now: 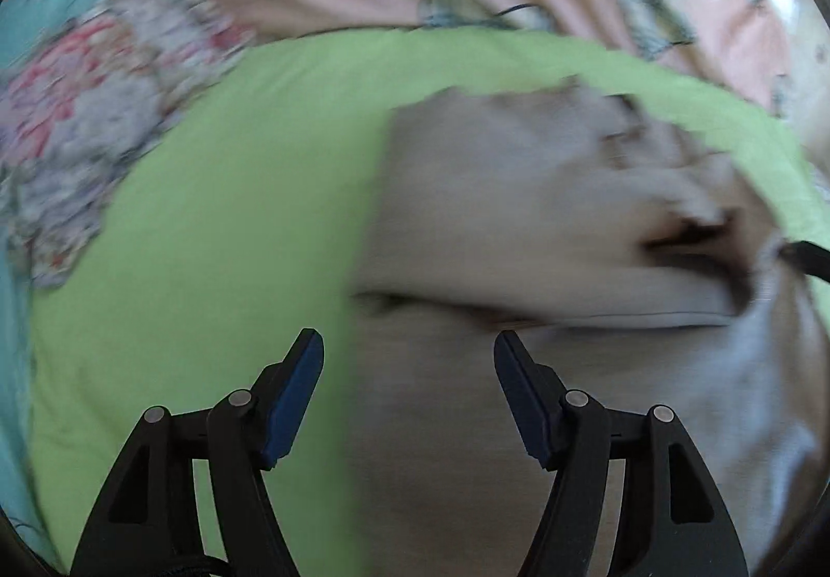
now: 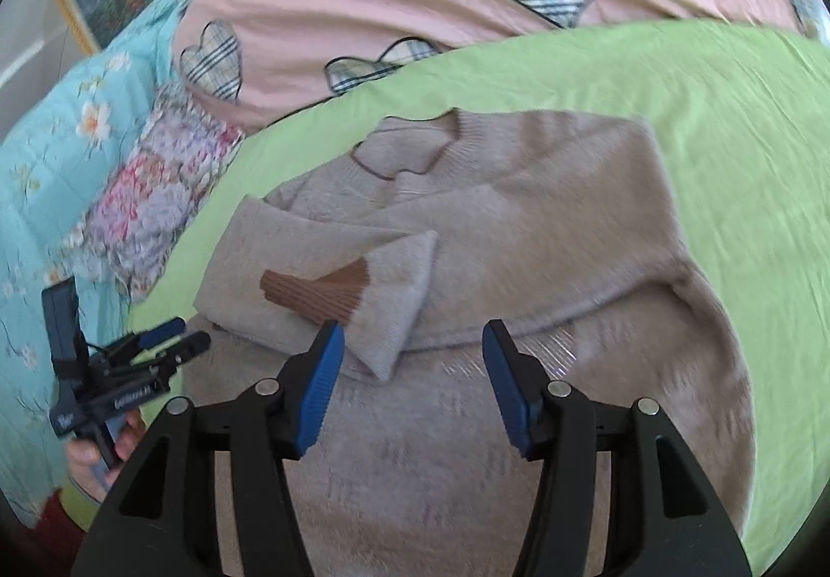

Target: Fold small clothes

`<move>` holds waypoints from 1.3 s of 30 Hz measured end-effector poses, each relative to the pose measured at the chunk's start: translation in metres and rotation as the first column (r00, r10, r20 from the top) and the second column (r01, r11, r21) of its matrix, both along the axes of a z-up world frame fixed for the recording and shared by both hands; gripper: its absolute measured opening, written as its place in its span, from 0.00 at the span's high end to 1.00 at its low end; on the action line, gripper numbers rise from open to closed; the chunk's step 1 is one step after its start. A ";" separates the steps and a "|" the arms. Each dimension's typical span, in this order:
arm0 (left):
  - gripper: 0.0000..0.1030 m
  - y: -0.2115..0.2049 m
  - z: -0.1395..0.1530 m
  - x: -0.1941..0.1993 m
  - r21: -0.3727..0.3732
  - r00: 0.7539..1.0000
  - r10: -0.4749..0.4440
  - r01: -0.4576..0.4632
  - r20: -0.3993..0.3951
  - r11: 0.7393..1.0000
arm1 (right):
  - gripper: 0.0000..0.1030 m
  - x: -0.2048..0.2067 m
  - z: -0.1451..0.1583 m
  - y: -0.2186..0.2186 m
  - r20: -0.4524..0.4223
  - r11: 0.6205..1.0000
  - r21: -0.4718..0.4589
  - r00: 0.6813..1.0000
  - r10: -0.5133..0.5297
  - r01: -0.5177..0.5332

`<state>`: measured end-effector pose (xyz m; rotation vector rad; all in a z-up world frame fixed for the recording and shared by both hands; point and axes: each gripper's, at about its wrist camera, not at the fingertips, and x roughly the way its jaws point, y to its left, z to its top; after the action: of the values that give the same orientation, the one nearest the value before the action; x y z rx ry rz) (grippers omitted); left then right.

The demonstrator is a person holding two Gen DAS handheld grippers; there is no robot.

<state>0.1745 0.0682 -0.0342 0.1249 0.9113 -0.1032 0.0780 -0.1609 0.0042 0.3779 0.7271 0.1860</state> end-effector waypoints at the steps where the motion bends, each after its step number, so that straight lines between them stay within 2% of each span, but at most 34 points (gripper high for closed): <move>1: 0.33 0.007 -0.005 0.005 0.008 1.000 0.019 -0.019 -0.016 1.000 | 0.41 0.008 0.002 0.016 0.007 0.997 -0.063 0.999 0.045 -0.044; 4: 0.33 0.018 -0.018 0.020 -0.034 0.997 0.027 -0.029 -0.074 0.999 | 0.35 0.026 -0.002 0.050 0.000 0.965 -0.224 0.990 0.140 -0.137; 6: 0.32 0.011 -0.021 0.026 -0.018 0.997 0.029 -0.030 -0.069 0.999 | 0.35 0.042 -0.011 0.071 -0.029 0.927 -0.327 0.983 0.183 -0.182; 8: 0.32 0.005 -0.022 0.032 -0.005 0.997 0.044 -0.044 -0.057 0.999 | 0.35 0.053 -0.019 0.079 -0.033 0.905 -0.386 0.984 0.177 -0.176; 9: 0.32 0.003 -0.020 0.036 -0.001 0.997 0.063 -0.063 -0.043 0.998 | 0.39 0.059 -0.021 0.078 -0.026 0.904 -0.397 0.987 0.161 -0.158; 10: 0.32 0.003 -0.018 0.040 0.000 0.994 0.107 -0.107 -0.028 0.994 | 0.69 0.065 -0.020 0.070 -0.018 0.920 -0.367 0.990 0.143 -0.139; 11: 0.32 0.003 -0.017 0.043 -0.010 0.990 0.141 -0.141 -0.027 0.990 | 0.93 0.069 -0.015 0.058 -0.008 0.947 -0.298 0.993 0.121 -0.118; 13: 0.34 0.011 -0.013 0.044 -0.034 0.968 0.251 -0.251 -0.016 0.967 | 0.93 0.065 0.007 0.025 0.089 0.985 -0.175 0.996 0.016 0.000; 14: 0.36 0.014 -0.012 0.042 -0.024 0.957 0.290 -0.290 -0.002 0.957 | 0.93 0.054 0.022 0.000 0.161 0.991 -0.099 0.984 -0.076 0.093; 15: 0.34 0.017 -0.013 0.039 -0.025 0.945 0.326 -0.326 0.006 0.945 | 0.93 0.048 0.028 -0.018 0.195 0.988 -0.044 0.972 -0.134 0.145; 16: 0.34 0.018 -0.012 0.039 -0.056 0.946 0.325 -0.325 -0.006 0.944 | 0.93 0.038 0.031 -0.042 0.214 0.978 0.035 0.954 -0.210 0.208; 17: 0.34 0.019 -0.013 0.036 -0.090 0.945 0.326 -0.326 -0.023 0.941 | 0.93 0.034 0.029 -0.059 0.210 0.968 0.082 0.945 -0.249 0.237; 18: 0.34 0.016 -0.013 0.036 -0.089 0.944 0.330 -0.331 -0.028 0.940 | 0.93 0.034 0.022 -0.070 0.191 0.964 0.102 0.947 -0.260 0.244; 20: 0.34 0.005 -0.014 0.031 -0.038 0.946 0.324 -0.324 -0.002 0.945 | 0.93 0.037 0.000 -0.081 0.134 0.964 0.093 0.956 -0.259 0.248; 22: 0.34 0.003 -0.015 0.026 -0.020 0.946 0.324 -0.324 0.006 0.946 | 0.93 0.043 -0.026 -0.086 0.067 0.962 0.140 0.967 -0.246 0.235; 25: 0.34 0.006 -0.015 0.020 -0.056 0.950 0.312 -0.313 -0.022 0.948 | 0.93 0.039 -0.048 -0.089 0.028 0.956 0.139 0.964 -0.263 0.257; 29: 0.31 0.010 -0.022 0.020 -0.058 0.960 0.279 -0.281 -0.040 0.958 | 0.93 0.029 -0.060 -0.091 -0.015 0.954 0.100 0.959 -0.283 0.283; 33: 0.29 0.006 -0.020 0.017 -0.046 0.966 0.257 -0.258 -0.018 0.965 | 0.93 0.022 -0.051 -0.094 0.034 0.948 0.070 0.949 -0.315 0.312; 35: 0.29 0.005 -0.021 0.016 -0.044 0.968 0.252 -0.252 -0.019 0.967 | 0.93 0.025 -0.041 -0.092 0.062 0.952 0.014 0.950 -0.306 0.306; 36: 0.29 0.006 -0.021 0.015 -0.050 0.968 0.250 -0.251 -0.022 0.967 | 0.93 0.030 -0.041 -0.090 0.041 0.954 -0.016 0.953 -0.299 0.300; 37: 0.29 0.008 -0.021 0.015 -0.061 0.968 0.248 -0.249 -0.028 0.966 | 0.92 0.038 -0.045 -0.089 -0.029 0.959 -0.038 0.959 -0.283 0.282; 39: 0.29 0.013 -0.022 0.012 -0.095 0.971 0.236 -0.239 -0.040 0.966 | 0.88 0.043 -0.053 -0.092 -0.146 0.952 -0.068 0.940 -0.307 0.300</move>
<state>0.1869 0.0812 -0.0560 -0.0786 0.9410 0.0732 0.1215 -0.2531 -0.0490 0.4602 0.8150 -0.1534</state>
